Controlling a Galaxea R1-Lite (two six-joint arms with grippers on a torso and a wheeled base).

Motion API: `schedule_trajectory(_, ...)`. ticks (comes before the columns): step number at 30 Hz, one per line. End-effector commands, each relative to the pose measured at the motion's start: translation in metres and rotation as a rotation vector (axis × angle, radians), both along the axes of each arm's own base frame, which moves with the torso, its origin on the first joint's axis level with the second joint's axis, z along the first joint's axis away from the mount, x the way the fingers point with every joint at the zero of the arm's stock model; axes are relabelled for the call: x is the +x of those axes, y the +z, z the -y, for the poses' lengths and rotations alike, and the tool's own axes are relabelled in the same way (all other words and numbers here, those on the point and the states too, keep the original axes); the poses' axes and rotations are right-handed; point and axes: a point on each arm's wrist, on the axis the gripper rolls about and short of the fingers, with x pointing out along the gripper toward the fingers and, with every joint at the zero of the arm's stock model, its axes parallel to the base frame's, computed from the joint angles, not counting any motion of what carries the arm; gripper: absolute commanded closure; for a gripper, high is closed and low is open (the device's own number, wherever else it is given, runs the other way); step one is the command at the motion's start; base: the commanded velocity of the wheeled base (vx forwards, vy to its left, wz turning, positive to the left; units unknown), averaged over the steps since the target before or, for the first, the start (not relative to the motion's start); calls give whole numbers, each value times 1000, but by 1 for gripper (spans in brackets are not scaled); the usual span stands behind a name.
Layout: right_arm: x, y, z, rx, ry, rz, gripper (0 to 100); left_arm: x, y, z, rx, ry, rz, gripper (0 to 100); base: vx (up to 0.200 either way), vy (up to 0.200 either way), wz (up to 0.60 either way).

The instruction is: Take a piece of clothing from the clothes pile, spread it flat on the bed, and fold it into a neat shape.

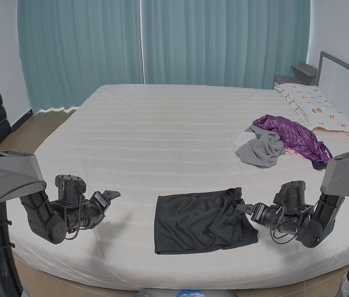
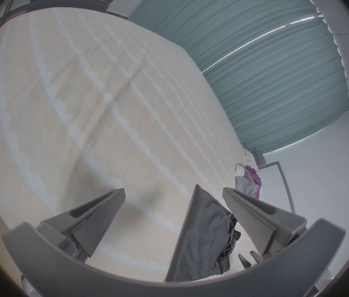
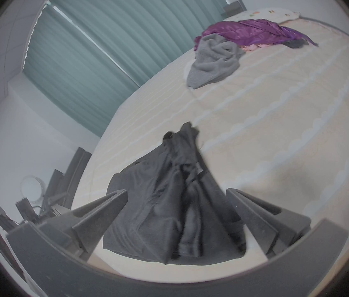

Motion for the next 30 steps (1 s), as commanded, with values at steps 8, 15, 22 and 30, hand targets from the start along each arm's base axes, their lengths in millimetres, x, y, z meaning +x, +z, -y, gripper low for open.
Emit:
schedule_trajectory(8, -2, 9, -58, -234, 160, 14, 0, -3, -4, 0, -1, -1, 21, 0, 0, 0, 0)
schedule_trajectory(15, 2, 7, -82, -319, 249, -32, 0, -3, -4, 0, 0, 0, 22, 0, 0, 0, 0)
schedule_trajectory(22, 1, -14, -99, -401, 340, -52, 0, -3, -4, 0, 0, 0, 21, 0, 0, 0, 0)
schedule_trajectory(30, 0, -20, -98, -533, 343, -102, 0, -4, -5, 0, 0, 0, 18, 0, 0, 0, 0)
